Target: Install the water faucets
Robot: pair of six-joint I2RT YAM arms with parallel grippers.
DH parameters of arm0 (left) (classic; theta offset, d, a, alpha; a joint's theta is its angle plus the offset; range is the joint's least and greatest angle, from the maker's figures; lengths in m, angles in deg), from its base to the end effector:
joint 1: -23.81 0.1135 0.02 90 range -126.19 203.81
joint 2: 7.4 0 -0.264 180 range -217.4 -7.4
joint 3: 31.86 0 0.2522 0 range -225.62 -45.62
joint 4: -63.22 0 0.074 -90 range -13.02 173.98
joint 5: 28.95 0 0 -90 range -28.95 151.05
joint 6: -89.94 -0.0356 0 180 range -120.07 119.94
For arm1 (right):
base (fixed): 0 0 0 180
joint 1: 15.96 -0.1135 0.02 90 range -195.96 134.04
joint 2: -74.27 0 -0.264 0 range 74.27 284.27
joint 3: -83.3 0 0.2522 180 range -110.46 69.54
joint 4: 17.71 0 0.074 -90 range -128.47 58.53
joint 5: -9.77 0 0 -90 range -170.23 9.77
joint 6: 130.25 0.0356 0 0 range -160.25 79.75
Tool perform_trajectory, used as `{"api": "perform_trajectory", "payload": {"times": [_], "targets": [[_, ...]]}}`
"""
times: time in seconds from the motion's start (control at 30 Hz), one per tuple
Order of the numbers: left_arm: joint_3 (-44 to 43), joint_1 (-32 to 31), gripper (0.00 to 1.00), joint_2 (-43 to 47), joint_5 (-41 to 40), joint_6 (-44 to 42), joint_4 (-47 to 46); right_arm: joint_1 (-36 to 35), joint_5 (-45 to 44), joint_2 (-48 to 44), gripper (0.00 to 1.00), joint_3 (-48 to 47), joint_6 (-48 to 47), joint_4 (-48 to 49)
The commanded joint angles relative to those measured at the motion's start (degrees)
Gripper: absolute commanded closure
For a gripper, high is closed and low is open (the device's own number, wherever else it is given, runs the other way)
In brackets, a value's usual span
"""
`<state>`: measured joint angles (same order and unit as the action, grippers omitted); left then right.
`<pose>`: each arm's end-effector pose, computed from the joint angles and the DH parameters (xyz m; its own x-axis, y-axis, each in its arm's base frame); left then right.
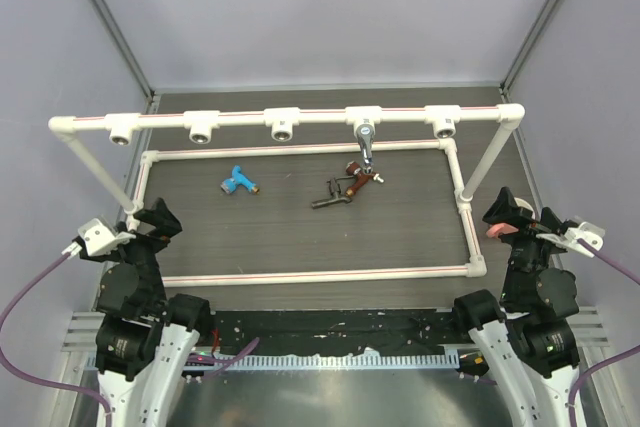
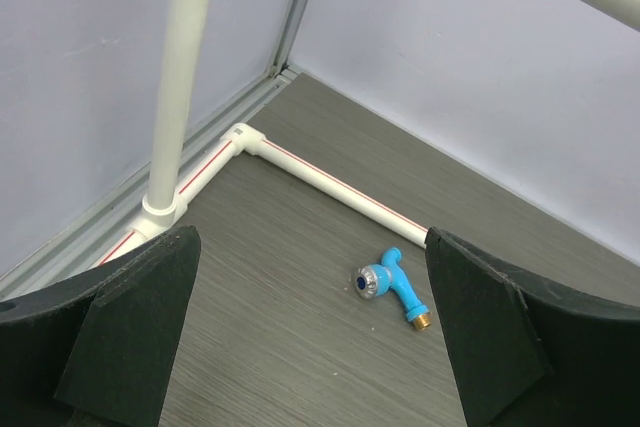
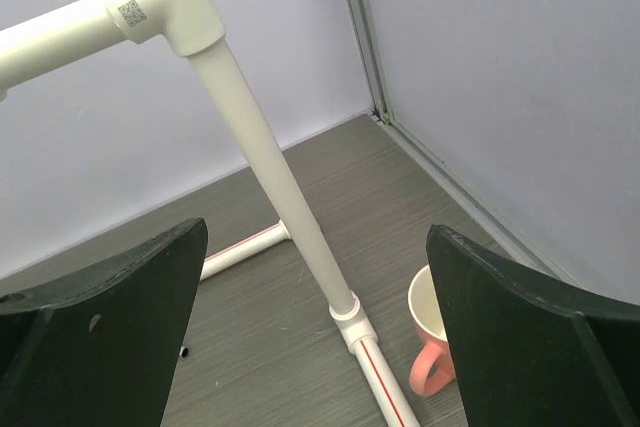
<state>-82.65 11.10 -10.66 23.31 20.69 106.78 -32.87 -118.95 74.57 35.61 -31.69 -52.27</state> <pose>0.0327 0.0150 0.3216 0.2125 -0.3351 -0.9179 -0.3704 0.8416 -0.3931 0.0313 -0.0137 0.3231 0.2632 0.2014 -0.9435 0.3210 0.9040 0.2825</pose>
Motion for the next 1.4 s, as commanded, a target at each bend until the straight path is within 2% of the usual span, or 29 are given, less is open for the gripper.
{"api": "perform_trajectory", "payload": {"times": [0.0, 0.23, 0.47, 0.6, 0.8, 1.0, 1.17, 1.3, 1.37], "targets": [[0.3, 0.5, 0.00, 0.3, 0.8, 0.1, -2.7, -0.3, -0.5, -0.1, 0.02, 0.0, 0.2, 1.9], [0.4, 0.5, 0.00, 1.9, 0.6, 0.3, -2.6, -0.3, -0.7, 7.6, 0.02, -3.7, 3.9, -2.1], [0.6, 0.2, 0.00, 2.0, 1.0, 0.5, -3.2, -0.3, -0.1, 21.7, 0.02, -9.3, 12.0, -5.9], [0.8, -1.5, 0.00, 2.6, 0.0, 0.5, -3.2, -0.3, -1.3, 31.4, 0.02, -10.9, 15.0, -4.1], [0.9, -4.0, 0.00, 2.7, -1.0, 0.5, -3.0, -0.2, -2.9, 42.1, 0.02, -13.7, 12.5, 4.2], [1.1, -5.1, 0.00, 2.6, -1.6, 0.4, -3.2, 0.7, -2.2, 54.1, 0.02, -16.8, 9.6, 16.8], [1.2, -5.9, 0.00, 2.6, -2.2, 0.3, -2.9, 6.0, 1.8, 64.7, 0.02, -20.8, 8.5, 24.6], [1.2, -6.0, 0.00, 2.7, -2.5, 0.3, -2.8, 12.5, 11.4, 71.0, 0.03, -23.0, 7.2, 33.2], [1.3, -6.0, 0.00, 2.3, -2.6, 0.3, -3.0, 13.1, 12.3, 73.5, 0.03, -24.2, 3.9, 36.7]]}}
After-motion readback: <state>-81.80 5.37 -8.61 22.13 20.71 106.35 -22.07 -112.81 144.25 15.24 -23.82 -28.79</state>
